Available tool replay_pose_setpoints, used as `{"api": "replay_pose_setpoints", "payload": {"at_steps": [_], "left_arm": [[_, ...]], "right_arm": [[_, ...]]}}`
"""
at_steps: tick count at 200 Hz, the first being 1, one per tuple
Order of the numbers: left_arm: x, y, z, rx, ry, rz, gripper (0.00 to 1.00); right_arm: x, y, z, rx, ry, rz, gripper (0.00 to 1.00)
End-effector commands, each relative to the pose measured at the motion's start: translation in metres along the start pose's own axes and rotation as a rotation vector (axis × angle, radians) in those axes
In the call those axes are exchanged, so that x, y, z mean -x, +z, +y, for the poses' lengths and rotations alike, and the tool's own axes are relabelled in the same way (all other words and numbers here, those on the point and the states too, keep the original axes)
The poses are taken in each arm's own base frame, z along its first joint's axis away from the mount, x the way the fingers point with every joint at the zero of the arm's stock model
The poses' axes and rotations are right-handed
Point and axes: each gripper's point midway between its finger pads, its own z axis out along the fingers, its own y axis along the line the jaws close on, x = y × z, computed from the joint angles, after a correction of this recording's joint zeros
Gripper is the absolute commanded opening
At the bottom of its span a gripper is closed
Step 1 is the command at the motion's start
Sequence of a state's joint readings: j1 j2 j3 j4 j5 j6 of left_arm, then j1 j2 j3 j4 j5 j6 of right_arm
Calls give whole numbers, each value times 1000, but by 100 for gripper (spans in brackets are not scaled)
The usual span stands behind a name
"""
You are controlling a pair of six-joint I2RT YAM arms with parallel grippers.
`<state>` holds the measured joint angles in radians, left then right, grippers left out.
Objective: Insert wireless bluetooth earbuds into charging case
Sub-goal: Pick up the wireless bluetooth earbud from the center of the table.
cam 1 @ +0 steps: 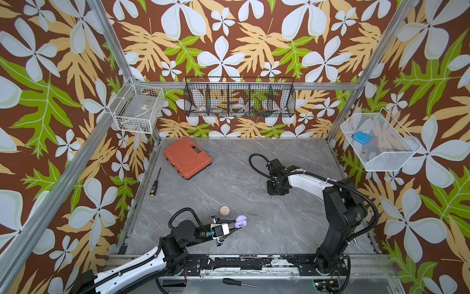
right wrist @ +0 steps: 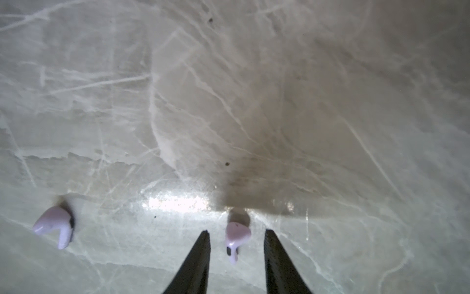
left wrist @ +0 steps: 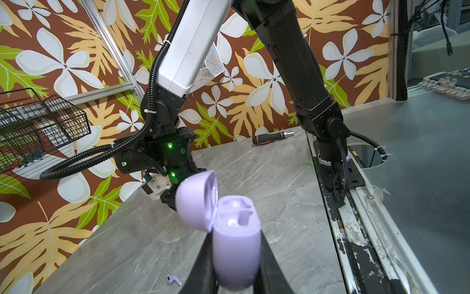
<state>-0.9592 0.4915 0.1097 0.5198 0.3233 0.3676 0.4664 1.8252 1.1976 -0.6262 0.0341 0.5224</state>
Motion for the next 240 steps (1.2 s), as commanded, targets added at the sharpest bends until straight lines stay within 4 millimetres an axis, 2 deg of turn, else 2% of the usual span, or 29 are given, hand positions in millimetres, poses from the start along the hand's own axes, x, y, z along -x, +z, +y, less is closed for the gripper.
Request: {"api": "replay_pose_setpoints", "payload": {"at_steps": [1,59,163,240], "left_arm": [[8,0,0,-5,12,-24,0],[8,0,0,-8,13,-23,0],[7,0,-1,-12,16,-19,0],[6,1,-2,-16,14,-15,0]], "right_arm": [[-5,1,-8,-54,-18,15,35],[-9,8,1,-23,-30,34,30],[-13,17,1,-24,-29,53,21],[-14,19,-1,-30,-28,50,21]]}}
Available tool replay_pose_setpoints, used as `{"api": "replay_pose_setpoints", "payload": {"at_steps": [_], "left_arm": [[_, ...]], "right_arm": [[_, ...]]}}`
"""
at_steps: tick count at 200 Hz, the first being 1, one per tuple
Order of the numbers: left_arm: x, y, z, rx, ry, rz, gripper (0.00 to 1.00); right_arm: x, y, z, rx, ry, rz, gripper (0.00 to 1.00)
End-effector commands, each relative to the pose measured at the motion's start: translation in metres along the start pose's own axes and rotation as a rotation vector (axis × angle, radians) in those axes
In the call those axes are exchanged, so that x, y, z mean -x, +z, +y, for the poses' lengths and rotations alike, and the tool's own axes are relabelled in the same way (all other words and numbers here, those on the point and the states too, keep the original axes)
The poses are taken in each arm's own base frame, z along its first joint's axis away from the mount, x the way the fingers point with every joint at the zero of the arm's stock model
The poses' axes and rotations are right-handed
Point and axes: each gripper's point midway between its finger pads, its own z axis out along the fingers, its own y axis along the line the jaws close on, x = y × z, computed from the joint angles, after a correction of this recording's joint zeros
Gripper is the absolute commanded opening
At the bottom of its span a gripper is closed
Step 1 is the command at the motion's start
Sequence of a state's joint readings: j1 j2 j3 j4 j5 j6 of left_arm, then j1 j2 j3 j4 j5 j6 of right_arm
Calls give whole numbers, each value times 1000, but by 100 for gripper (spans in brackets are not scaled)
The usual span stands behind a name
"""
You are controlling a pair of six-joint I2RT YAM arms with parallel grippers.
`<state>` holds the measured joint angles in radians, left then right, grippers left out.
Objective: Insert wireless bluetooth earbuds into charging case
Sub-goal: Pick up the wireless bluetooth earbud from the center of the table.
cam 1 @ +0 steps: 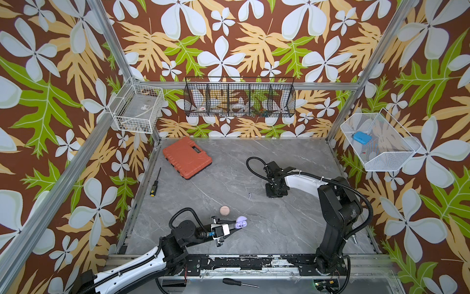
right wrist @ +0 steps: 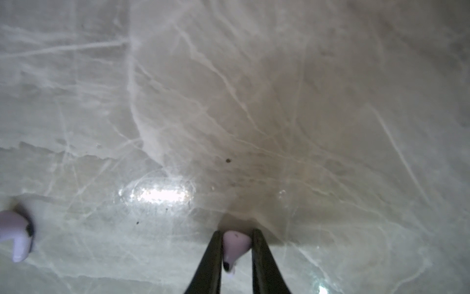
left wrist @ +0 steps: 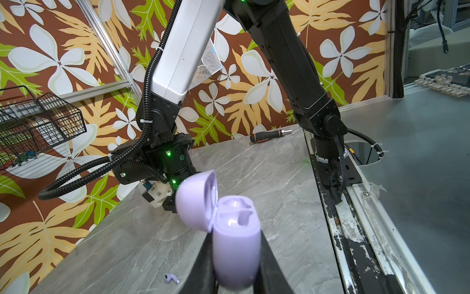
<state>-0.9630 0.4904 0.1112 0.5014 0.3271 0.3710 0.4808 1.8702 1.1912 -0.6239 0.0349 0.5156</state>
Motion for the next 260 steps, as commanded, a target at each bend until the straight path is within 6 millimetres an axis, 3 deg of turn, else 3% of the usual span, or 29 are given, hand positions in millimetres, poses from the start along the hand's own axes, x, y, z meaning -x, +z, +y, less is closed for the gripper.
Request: {"api": "replay_pose_setpoints", "payload": {"at_steps": [1,260], "left_arm": [[8,0,1,-3,16,-27,0],[6,1,-1,-13,5,-18,0]], "right_arm": [[-3,4,-2,-10,-3,6,21],[-3,-14,11,106,22,-58,17]]}}
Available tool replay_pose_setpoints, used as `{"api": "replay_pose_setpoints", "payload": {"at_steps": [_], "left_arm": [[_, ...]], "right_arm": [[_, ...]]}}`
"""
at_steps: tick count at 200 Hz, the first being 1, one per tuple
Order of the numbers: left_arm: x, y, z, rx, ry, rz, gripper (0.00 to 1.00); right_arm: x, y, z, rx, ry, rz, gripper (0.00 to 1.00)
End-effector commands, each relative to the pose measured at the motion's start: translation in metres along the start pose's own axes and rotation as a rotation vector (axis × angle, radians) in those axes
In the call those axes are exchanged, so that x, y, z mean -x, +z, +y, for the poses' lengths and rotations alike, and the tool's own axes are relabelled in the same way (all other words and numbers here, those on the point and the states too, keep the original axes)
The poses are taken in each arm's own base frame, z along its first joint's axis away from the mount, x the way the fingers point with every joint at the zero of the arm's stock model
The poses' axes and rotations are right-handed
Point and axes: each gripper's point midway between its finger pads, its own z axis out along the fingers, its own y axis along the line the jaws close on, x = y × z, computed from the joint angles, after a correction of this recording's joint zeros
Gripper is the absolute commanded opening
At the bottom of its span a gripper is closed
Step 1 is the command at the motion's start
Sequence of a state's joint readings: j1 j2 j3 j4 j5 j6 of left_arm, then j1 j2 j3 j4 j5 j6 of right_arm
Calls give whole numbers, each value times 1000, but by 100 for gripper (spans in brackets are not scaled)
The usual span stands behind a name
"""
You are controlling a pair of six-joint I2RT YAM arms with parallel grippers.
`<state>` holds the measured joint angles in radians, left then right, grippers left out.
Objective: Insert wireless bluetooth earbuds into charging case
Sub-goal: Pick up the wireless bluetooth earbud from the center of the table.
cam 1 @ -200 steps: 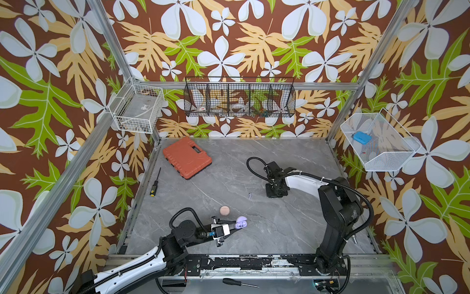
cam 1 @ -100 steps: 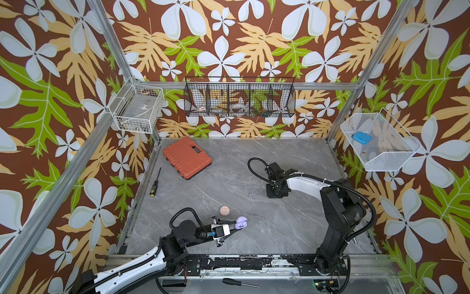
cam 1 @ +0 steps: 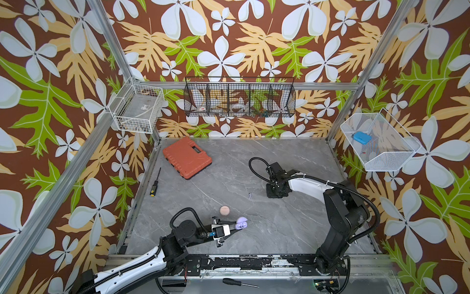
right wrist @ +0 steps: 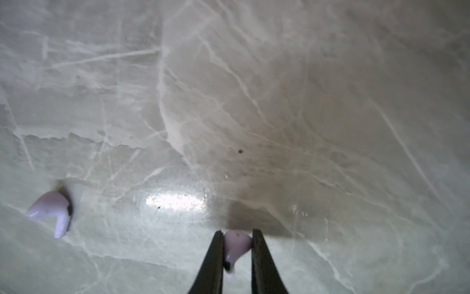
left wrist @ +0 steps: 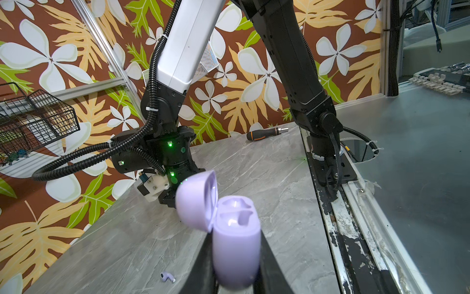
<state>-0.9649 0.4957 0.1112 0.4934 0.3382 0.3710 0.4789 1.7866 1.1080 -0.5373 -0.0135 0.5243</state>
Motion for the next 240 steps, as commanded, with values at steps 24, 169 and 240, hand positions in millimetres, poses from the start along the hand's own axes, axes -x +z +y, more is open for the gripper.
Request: {"api": "replay_pose_setpoints", "payload": {"at_steps": [24,169,240], "left_arm": [[8,1,2,1,9,-23,0],[-6,9,23,115,-53,42,0],[-17,12,48,249,-111,96,0]], "right_arm": [[-4,-6,10,65,11,-2,17],[-38,-43,45,325,0,-63,17],[-34,-96,68,419,-44,-197,18]]}}
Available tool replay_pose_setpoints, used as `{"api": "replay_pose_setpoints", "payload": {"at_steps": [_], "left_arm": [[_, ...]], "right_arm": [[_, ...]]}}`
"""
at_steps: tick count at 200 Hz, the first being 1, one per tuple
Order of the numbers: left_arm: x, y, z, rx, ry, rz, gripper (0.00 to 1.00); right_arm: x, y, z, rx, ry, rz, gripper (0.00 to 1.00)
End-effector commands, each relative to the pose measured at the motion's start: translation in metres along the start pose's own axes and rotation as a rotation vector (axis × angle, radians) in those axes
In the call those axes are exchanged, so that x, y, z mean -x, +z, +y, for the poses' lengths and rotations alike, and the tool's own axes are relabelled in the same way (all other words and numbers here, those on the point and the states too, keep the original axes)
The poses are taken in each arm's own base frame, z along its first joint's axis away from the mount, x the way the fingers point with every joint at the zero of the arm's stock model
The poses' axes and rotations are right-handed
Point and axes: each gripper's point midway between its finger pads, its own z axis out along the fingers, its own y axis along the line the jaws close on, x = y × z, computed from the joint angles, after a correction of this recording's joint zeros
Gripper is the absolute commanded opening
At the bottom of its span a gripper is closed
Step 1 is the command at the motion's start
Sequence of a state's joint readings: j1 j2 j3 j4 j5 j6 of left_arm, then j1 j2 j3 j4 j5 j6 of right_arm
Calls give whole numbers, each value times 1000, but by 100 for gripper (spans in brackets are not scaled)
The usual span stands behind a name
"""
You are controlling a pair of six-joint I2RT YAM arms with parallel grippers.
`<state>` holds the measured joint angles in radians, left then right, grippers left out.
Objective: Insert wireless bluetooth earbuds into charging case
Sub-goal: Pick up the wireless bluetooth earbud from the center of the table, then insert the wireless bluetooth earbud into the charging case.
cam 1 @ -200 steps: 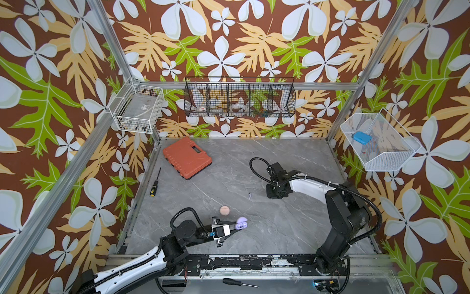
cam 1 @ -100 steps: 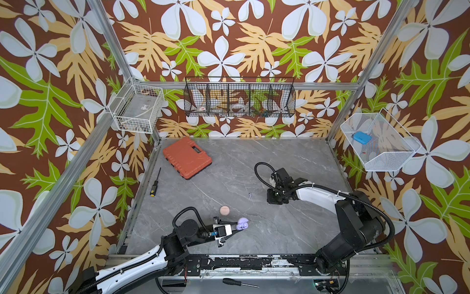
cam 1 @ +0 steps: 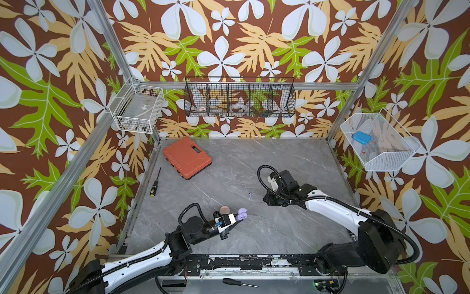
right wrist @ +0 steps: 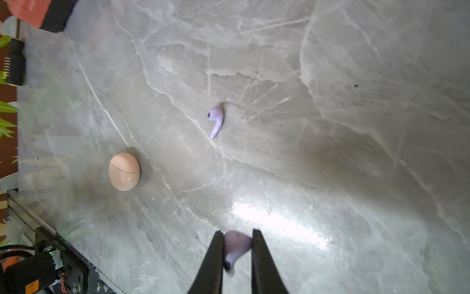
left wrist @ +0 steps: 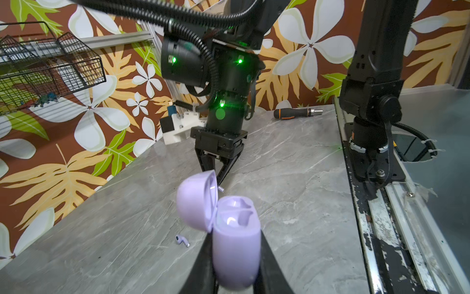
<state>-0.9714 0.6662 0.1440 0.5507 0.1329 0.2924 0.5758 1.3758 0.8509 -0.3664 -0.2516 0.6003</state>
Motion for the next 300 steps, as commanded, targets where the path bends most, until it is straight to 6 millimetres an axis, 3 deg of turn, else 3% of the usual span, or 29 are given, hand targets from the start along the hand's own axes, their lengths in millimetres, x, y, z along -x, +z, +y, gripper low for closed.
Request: {"api": "replay_pose_setpoints", "payload": {"at_steps": [1,107,179,231,300], "left_arm": [[12,1,16,79,-24,-36,0],[13,2,31,154,-77,-41,0],[19,-2,45,220,-129,-77,0],[26,-6,53,256,-171,-114,0],[35,-12,61,288,-203,-161,0]], "right_arm": [[8,-12,13,27,-9,-50,18],[26,-75,97,181,-158,-226,19],[20,-106,150,346,-235,-330,21],[13,-118,183,424,-282,-366,21],[7,-113,207,446,-311,-378,20]]}}
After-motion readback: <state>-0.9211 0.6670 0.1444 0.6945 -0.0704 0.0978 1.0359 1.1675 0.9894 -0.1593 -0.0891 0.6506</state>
